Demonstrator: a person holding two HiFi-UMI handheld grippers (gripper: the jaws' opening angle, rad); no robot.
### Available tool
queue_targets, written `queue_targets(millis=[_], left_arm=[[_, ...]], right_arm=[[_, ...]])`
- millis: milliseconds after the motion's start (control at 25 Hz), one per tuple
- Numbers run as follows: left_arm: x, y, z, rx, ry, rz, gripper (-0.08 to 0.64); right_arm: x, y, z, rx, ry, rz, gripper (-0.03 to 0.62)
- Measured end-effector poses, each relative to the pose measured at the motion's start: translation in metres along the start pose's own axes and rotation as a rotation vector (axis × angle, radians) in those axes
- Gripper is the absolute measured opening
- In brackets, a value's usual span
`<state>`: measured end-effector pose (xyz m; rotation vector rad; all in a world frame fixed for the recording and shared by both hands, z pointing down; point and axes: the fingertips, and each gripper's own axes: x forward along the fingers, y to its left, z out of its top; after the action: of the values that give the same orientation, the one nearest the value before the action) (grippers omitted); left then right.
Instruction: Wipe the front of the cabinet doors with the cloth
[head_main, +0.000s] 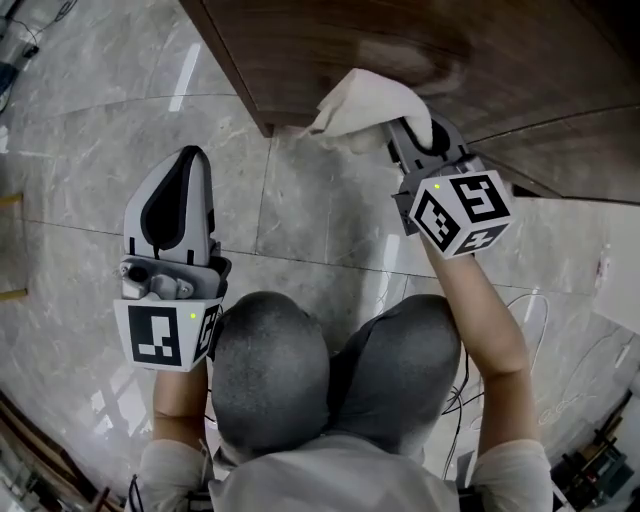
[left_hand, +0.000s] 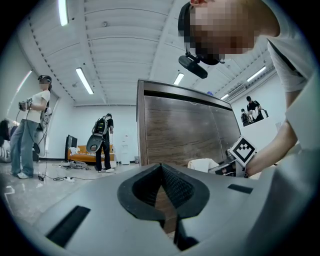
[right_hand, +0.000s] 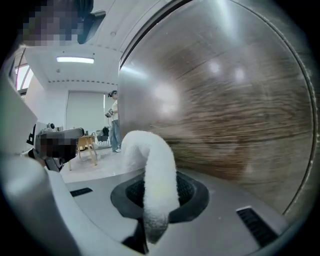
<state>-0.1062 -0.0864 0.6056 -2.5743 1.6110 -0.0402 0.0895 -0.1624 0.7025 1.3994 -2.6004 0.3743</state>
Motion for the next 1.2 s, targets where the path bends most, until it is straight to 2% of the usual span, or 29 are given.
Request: queue_targets(millis=[160,440,680,960,1200], left_arm=[[0.004,-0.006,0.0,0.005,0.004,-0.011,0.018],[0.01,-0.015,-0.002,0.007,0.005,-0.028,0.018],[0.013,-0.02,-0.008,0.001,0.021,-0.037,0.018],[0.027,-0.039,-0.02,-0.001,0.034,-0.074,0.018],[0.048,-0.066,-0.019,-0.001,0.043,-0.135,0.018]], right_arm=[[-0.011,-0.014,-0.002,0.002,-0.004,-0.022,0.069],[-0.045,-0.054,-0.011,0.039,-0.013,-0.121,0.069],[-0.06,-0.073,-0.016,0.026,-0.019,-0.176,0.069],[-0.082,-0.099,-0.02,0.039,-0.042,-0.24,0.069],[-0.109,-0.129,-0.025,0.048,-0.04,-0.303,0.069]])
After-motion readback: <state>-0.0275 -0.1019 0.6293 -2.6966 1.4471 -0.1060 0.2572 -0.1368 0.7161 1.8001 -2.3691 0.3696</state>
